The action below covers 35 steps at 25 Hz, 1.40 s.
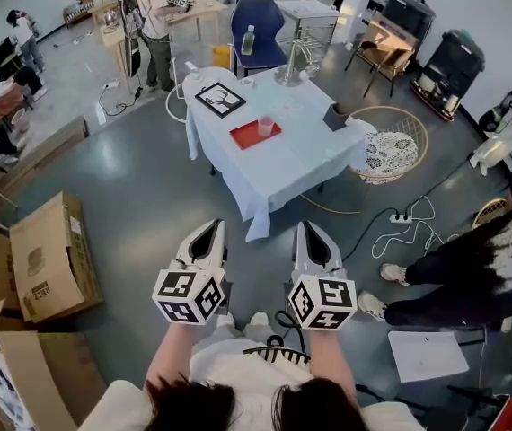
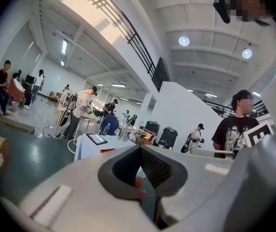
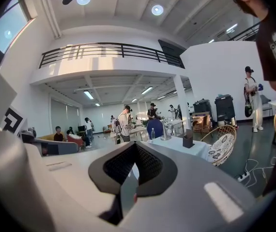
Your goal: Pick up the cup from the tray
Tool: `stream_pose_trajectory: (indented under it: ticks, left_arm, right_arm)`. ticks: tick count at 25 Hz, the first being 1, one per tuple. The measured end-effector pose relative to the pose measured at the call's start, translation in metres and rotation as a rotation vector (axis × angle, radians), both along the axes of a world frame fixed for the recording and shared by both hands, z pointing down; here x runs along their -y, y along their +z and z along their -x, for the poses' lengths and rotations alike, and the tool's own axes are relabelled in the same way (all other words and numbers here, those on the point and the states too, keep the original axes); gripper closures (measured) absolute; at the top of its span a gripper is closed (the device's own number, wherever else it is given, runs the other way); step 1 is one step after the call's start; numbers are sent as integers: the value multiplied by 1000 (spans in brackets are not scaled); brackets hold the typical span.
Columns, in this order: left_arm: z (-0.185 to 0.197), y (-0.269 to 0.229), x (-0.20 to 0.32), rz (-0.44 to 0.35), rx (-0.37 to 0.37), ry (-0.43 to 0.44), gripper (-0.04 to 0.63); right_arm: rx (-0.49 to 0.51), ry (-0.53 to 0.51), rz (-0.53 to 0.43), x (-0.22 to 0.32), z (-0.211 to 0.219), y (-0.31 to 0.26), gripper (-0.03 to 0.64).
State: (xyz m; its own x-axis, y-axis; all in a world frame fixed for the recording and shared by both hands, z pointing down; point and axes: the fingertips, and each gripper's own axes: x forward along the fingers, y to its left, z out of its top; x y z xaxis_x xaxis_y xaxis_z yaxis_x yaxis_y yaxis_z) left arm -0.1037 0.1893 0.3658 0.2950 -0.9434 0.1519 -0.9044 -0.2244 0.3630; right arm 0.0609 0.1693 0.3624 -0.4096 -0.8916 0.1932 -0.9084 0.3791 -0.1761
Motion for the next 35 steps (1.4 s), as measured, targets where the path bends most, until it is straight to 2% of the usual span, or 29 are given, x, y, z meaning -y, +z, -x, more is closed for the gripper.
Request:
stream_pose_trajectory:
  ticks: [14, 27, 35]
  left_arm:
    - [-16, -1, 0, 1, 21, -12, 595]
    - [-46, -7, 15, -9, 35, -45, 595]
    - [-46, 4, 33, 11, 35, -72, 595]
  right_arm:
    - [-21, -35, -9, -2, -13, 4, 591]
    - [-47, -51, -3, 24, -40, 1, 591]
    - [-19, -95, 13, 43, -37, 7, 591]
